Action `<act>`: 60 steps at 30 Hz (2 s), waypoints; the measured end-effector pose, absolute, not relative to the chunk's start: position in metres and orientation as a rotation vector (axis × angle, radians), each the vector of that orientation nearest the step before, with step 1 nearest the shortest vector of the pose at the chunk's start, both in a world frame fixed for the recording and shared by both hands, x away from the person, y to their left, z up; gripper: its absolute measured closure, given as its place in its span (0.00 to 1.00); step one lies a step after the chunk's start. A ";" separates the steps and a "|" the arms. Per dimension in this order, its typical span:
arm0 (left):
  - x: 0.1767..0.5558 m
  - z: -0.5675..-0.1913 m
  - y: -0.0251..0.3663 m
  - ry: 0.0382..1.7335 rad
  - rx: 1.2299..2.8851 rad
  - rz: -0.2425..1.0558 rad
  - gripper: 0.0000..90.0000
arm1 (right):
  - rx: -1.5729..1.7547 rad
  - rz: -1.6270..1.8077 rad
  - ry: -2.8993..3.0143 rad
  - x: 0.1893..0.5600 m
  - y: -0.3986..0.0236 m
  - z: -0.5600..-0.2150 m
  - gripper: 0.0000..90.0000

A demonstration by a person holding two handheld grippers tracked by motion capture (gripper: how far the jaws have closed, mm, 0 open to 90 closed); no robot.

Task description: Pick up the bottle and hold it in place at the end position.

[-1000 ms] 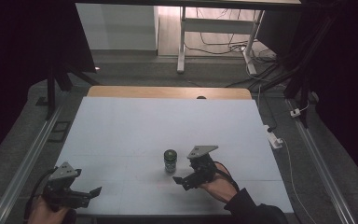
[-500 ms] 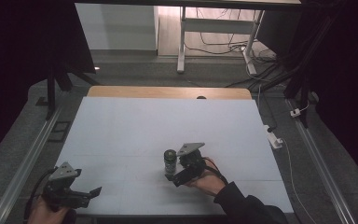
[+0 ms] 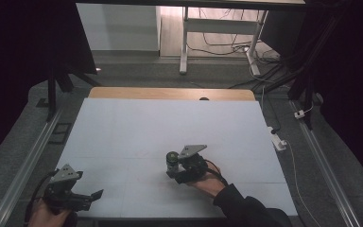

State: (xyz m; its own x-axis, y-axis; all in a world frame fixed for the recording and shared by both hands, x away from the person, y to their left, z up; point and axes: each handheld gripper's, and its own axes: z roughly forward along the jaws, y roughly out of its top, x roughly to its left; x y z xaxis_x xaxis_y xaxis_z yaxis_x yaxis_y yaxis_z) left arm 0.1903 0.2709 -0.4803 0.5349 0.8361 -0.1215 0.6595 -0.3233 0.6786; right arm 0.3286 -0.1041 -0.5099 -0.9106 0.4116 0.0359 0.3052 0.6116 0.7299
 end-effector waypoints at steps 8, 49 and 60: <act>0.190 -0.480 0.271 1.204 2.085 0.328 0.02 | 0.571 1.169 2.668 0.327 -0.104 -0.510 0.57; 0.191 -0.481 0.271 1.206 2.083 0.322 0.02 | 0.693 1.206 2.544 0.371 -0.113 -0.473 0.58; 0.191 -0.481 0.271 1.206 2.082 0.320 0.02 | 0.709 1.187 2.537 0.393 -0.111 -0.476 0.58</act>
State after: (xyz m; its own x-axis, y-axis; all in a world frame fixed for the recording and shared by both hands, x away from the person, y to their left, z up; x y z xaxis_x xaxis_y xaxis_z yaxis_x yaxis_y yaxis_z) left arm 0.1913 0.2712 -0.4805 0.5362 0.8345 -0.1270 0.6616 -0.3222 0.6771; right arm 0.3933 -0.1108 -0.4760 -0.8498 0.5266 -0.0207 0.3217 0.5494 0.7712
